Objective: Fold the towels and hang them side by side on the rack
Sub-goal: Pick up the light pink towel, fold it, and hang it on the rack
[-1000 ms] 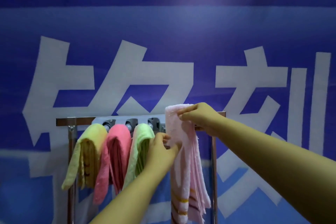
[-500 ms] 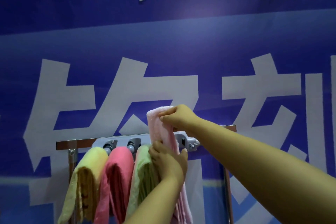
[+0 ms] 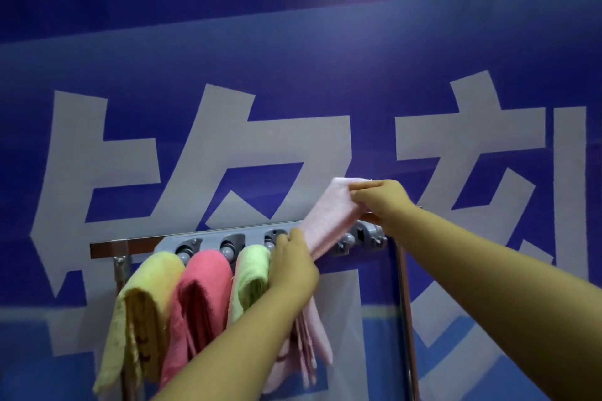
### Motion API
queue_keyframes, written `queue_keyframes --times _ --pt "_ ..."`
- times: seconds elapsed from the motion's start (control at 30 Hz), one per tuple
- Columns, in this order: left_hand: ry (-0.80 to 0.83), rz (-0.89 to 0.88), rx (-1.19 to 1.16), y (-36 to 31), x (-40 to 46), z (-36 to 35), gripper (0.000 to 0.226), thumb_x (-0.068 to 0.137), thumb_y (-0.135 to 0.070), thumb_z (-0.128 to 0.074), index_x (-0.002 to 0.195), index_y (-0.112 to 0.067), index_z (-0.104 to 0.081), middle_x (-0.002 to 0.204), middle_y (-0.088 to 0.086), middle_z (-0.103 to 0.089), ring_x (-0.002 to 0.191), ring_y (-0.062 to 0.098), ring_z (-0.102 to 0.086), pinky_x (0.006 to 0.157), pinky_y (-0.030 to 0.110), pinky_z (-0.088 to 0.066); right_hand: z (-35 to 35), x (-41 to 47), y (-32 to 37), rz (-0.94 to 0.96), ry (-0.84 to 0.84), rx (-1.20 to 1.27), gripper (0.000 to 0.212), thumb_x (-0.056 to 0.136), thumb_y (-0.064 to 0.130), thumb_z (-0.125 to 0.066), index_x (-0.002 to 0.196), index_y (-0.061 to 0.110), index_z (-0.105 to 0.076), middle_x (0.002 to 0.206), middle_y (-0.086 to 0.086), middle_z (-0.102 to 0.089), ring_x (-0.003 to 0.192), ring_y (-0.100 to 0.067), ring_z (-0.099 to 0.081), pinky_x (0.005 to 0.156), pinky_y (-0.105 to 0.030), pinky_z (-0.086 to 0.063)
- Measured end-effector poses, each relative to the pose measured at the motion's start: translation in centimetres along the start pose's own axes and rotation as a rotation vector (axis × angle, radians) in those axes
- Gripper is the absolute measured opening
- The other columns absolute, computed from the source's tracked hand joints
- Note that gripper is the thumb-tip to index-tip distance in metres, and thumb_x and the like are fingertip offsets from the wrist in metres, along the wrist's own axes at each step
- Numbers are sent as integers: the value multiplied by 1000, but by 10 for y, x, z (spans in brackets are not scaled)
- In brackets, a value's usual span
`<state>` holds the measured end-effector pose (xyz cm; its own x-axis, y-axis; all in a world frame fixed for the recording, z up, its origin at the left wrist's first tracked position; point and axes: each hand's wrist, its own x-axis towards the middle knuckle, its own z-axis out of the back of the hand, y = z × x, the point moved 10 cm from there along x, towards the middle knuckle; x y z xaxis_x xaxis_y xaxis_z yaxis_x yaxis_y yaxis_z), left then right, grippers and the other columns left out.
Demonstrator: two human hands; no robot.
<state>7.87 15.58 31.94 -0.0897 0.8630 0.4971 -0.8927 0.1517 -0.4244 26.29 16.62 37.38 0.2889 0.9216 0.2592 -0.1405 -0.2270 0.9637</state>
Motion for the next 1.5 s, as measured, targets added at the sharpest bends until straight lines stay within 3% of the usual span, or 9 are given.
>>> queue_keyframes --times 0.17,0.37,0.57,0.77,1.0,1.1,1.27,1.4,1.5 --pt "150 -145 169 -9 0 -3 48 81 -3 -49 127 -9 -41 125 16 -46 114 35 -49 89 38 -42 21 -15 -50 -105 -53 148 23 86 -4 -56 103 5 -69 78 -6 -58 57 -17 -42 46 -23 -45" --pt "222 -273 385 -14 0 1 43 84 -8 -49 126 -13 -45 127 12 -51 117 32 -47 90 38 -42 16 -56 -106 -220 -131 494 27 87 -5 -57 112 3 -64 109 -12 -54 84 -22 -56 61 -25 -54" --pt "320 -421 601 -26 -2 -1 36 84 -8 -54 119 -11 -48 123 13 -52 112 32 -51 90 41 -45 -17 -86 -159 -402 -162 813 25 88 -8 -53 112 -5 -60 107 -18 -54 71 -20 -55 77 -34 -47" --pt "77 -511 749 -41 -5 4 36 83 5 -47 117 -7 -45 121 11 -51 113 31 -49 84 39 -40 -59 -104 -197 -572 -109 946 13 89 -6 -53 101 -9 -58 108 -22 -59 93 -33 -59 83 -38 -49" --pt "-9 -273 104 -5 -31 -13 64 89 -1 -43 146 -12 -15 154 12 -17 134 30 -31 109 36 -31 -84 -122 -213 -708 195 698 13 89 4 -57 99 8 -65 87 -12 -65 77 -21 -60 68 -29 -48" --pt "22 -92 -194 19 -52 -29 76 89 -4 -43 150 -20 0 153 13 -23 134 28 -36 110 39 -31 -84 -127 -212 -667 232 576 13 91 8 -54 99 14 -63 97 -11 -63 93 -23 -59 67 -29 -47" --pt "204 11 -259 60 -107 -82 55 92 -10 -47 141 -8 -23 135 19 -44 120 32 -48 96 33 -40 -93 -138 -211 -546 303 527 22 94 6 -46 97 21 -62 100 -3 -65 92 -18 -60 75 -31 -48" --pt "374 102 -271 109 -152 -144 68 92 -11 -49 148 -16 -11 142 11 -40 119 27 -51 98 36 -44 -91 -153 -251 -520 253 406 23 94 6 -48 107 21 -59 113 -8 -61 94 -19 -60 77 -30 -50" --pt "455 178 -271 147 -192 -184 75 90 -14 -52 149 -20 -7 149 8 -33 123 28 -49 99 41 -44 -94 -175 -298 -566 252 349 28 94 4 -45 118 11 -57 93 -7 -61 87 -19 -60 65 -25 -46"
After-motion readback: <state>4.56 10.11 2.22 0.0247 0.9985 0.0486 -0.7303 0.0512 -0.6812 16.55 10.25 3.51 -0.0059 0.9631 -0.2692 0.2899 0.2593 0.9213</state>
